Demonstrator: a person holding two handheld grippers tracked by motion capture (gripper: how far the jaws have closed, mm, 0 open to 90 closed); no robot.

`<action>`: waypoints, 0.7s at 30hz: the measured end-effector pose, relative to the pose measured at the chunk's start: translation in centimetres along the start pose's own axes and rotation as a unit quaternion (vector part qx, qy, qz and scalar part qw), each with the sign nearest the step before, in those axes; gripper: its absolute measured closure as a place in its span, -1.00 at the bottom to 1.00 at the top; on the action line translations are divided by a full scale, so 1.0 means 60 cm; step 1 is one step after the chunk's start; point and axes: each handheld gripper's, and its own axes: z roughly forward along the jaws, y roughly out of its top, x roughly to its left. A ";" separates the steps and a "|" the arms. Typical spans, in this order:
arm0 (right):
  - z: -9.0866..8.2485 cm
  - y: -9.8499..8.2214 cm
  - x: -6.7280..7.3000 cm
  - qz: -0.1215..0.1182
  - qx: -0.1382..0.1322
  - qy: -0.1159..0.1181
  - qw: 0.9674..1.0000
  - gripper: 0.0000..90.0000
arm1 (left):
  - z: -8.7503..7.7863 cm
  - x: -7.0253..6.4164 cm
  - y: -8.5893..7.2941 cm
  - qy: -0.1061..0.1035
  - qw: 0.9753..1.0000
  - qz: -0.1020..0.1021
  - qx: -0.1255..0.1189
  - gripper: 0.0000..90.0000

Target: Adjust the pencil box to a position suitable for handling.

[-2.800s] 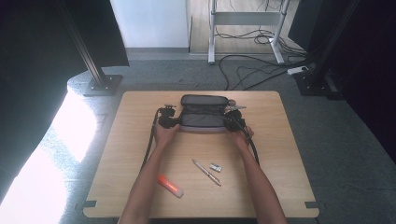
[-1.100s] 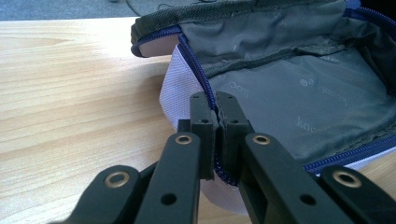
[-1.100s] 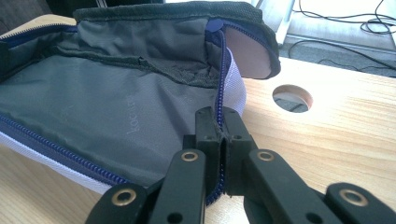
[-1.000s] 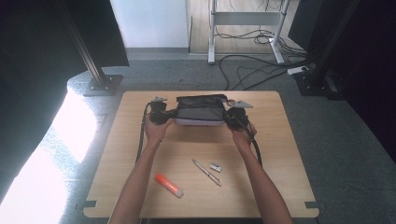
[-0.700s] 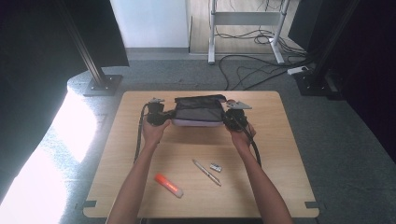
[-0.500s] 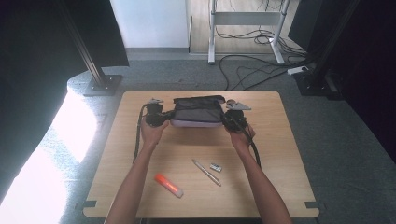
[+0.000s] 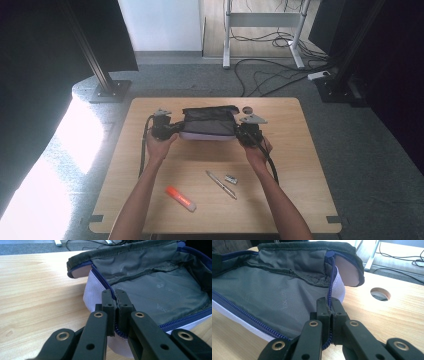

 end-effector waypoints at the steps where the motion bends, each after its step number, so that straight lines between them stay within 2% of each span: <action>1: 0.000 0.000 0.000 0.000 0.000 0.000 1.000 0.93 | 0.000 0.000 -0.001 0.000 1.000 0.000 0.000 0.95; 12: -0.014 -0.005 0.011 -0.004 -0.002 0.002 1.000 0.93 | -0.014 -0.003 -0.015 -0.008 1.000 0.000 -0.002 0.95; 21: -0.031 -0.014 0.024 -0.015 -0.004 0.008 1.000 0.93 | -0.033 -0.010 -0.035 -0.012 1.000 0.008 -0.002 0.95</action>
